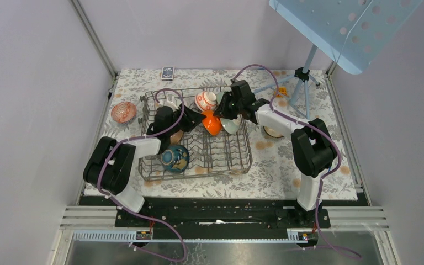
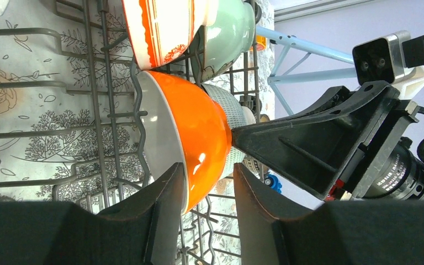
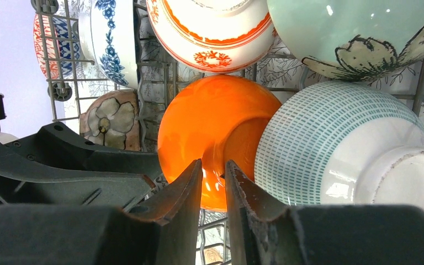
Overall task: Unload the bowls from the dish rack
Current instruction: Pick up the bowl from the dish rack.
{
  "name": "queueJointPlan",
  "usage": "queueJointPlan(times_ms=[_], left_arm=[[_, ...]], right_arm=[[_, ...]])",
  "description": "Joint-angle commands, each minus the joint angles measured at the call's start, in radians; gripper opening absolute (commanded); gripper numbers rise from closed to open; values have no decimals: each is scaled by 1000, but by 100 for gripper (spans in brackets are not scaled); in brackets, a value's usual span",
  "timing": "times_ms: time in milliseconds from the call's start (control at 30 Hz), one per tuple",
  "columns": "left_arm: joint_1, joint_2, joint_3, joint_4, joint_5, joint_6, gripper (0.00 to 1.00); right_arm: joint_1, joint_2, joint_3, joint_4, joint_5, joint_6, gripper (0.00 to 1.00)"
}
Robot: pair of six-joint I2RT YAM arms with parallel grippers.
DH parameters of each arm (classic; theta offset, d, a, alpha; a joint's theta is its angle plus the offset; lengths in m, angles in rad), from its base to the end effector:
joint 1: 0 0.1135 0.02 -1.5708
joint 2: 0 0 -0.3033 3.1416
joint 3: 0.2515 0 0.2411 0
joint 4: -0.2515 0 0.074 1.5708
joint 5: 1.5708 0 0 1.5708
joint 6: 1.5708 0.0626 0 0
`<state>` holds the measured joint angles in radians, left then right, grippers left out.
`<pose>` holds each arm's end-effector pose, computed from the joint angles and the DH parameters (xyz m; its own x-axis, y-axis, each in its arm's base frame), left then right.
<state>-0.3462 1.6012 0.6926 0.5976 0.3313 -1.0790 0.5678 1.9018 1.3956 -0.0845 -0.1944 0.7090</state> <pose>0.3194 -0.1369 0.2286 -0.6756 -0.6424 -0.3618 0.0353 0.4619 -0.8862 0.3850 0.2599 0.2642 -0.7880 0.2551 -0.5604 -0.1974 0.7574 0.6224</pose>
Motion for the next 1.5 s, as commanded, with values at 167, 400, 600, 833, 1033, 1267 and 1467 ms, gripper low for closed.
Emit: queueJointPlan(times_ms=[167,400,600,833,1033,1267,1467], left_arm=[[-10,42,9,215,117,-51,40],[-20,69,2,252,130,-66,34],[-23,84,-5,295,140,-81,32],[-32,94,-4,329,153,-83,27],[-34,84,-14,331,152,-80,17],[-34,65,-38,350,149,-79,0],[-34,43,-71,401,155,-88,0]], right_arm=[[8,-3,-6,47,-66,30,29],[7,8,-8,54,-83,35,28],[7,15,-6,54,-95,36,28],[8,25,-10,61,-116,43,28],[7,19,-13,62,-125,43,28],[8,5,-26,75,-149,39,30],[8,-21,-41,109,-166,40,34]])
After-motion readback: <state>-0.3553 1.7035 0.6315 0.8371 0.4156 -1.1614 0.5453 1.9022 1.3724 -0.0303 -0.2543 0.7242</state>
